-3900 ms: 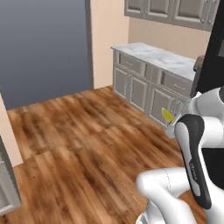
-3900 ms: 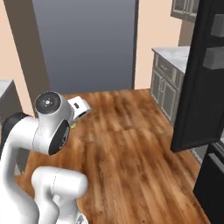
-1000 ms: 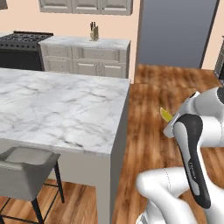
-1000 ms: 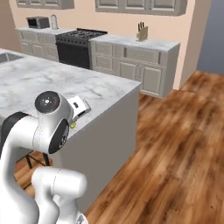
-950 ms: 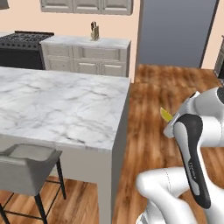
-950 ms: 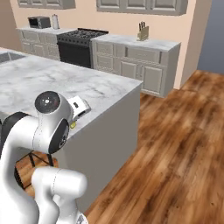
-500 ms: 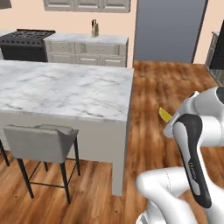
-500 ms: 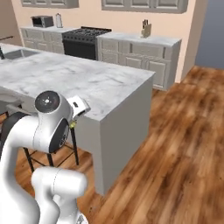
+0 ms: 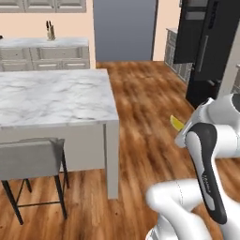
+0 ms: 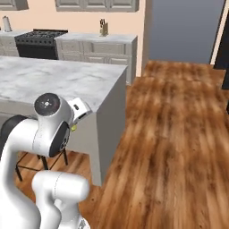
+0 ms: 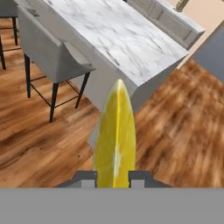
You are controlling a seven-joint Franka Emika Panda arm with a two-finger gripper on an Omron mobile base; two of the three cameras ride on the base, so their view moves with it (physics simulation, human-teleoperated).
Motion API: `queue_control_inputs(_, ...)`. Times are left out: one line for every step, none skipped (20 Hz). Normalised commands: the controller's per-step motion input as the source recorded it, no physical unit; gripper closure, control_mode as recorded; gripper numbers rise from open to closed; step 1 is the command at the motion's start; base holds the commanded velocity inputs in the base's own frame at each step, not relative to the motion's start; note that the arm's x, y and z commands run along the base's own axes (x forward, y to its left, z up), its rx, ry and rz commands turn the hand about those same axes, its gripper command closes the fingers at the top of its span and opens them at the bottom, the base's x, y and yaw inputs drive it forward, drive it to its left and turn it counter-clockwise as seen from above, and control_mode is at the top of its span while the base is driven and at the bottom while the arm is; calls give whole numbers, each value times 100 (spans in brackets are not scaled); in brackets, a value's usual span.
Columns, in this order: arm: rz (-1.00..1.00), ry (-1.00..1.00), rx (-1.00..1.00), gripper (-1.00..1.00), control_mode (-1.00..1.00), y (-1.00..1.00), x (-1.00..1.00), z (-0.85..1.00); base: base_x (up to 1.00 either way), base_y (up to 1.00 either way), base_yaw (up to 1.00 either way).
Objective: Take the cheese, steak, and lemon wedge from the fridge and place them on the plate on the dining counter to create an appetizer plate.
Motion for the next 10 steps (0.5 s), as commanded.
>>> queue_control_inputs(0, 0, 0, 100, 100, 0, 0, 0, 0, 100, -7)
queue_control_inputs(0, 0, 0, 100, 100, 0, 0, 0, 0, 100, 0)
queue_control_inputs(0, 0, 0, 100, 100, 0, 0, 0, -1, 100, 0)
queue_control_inputs(0, 0, 0, 100, 100, 0, 0, 0, -14, 100, 0)
queue_control_inputs(0, 0, 0, 100, 100, 0, 0, 0, -16, 100, 0)
queue_control_inputs(0, 0, 0, 100, 100, 0, 0, 0, -16, 100, 0)
queue_control_inputs(0, 0, 0, 100, 100, 0, 0, 0, -16, 100, 0)
queue_control_inputs(0, 0, 0, 100, 100, 0, 0, 0, -15, 100, 0)
queue_control_inputs(0, 0, 0, 100, 100, 0, 0, 0, -9, 100, 0)
queue_control_inputs(0, 0, 0, 100, 100, 0, 0, 0, -4, 100, 0)
